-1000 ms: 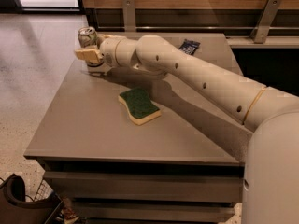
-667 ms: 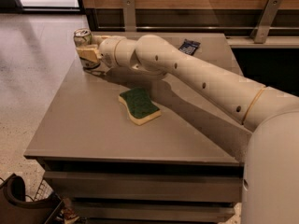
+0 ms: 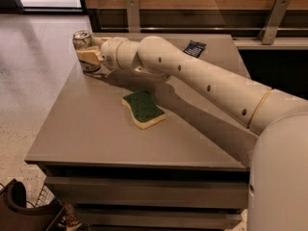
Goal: Knock 7up can over
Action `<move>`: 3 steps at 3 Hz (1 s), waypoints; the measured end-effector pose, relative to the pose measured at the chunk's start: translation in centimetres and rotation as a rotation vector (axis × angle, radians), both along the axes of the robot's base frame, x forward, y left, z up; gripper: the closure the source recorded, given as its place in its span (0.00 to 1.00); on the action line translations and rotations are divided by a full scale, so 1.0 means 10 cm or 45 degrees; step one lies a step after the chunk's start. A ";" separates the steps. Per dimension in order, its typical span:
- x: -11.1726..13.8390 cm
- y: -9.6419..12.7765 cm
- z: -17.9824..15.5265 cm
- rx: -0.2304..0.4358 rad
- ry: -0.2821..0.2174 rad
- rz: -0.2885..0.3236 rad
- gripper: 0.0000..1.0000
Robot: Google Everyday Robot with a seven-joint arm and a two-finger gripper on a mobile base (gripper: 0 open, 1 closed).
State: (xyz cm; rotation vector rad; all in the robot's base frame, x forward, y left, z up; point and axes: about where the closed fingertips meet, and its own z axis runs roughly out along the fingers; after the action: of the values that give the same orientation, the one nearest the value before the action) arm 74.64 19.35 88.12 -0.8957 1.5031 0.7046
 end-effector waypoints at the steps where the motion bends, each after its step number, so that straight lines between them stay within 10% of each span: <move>1: -0.04 -0.10 0.09 -0.043 -0.004 0.004 1.00; 3: -0.17 -0.50 0.39 -0.258 0.010 0.006 1.00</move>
Offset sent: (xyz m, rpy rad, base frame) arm -0.0190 -0.0870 0.0446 -0.2446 0.0039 -0.0503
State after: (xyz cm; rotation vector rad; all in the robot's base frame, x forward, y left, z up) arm 72.99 14.35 91.97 -1.0499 1.6002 0.5662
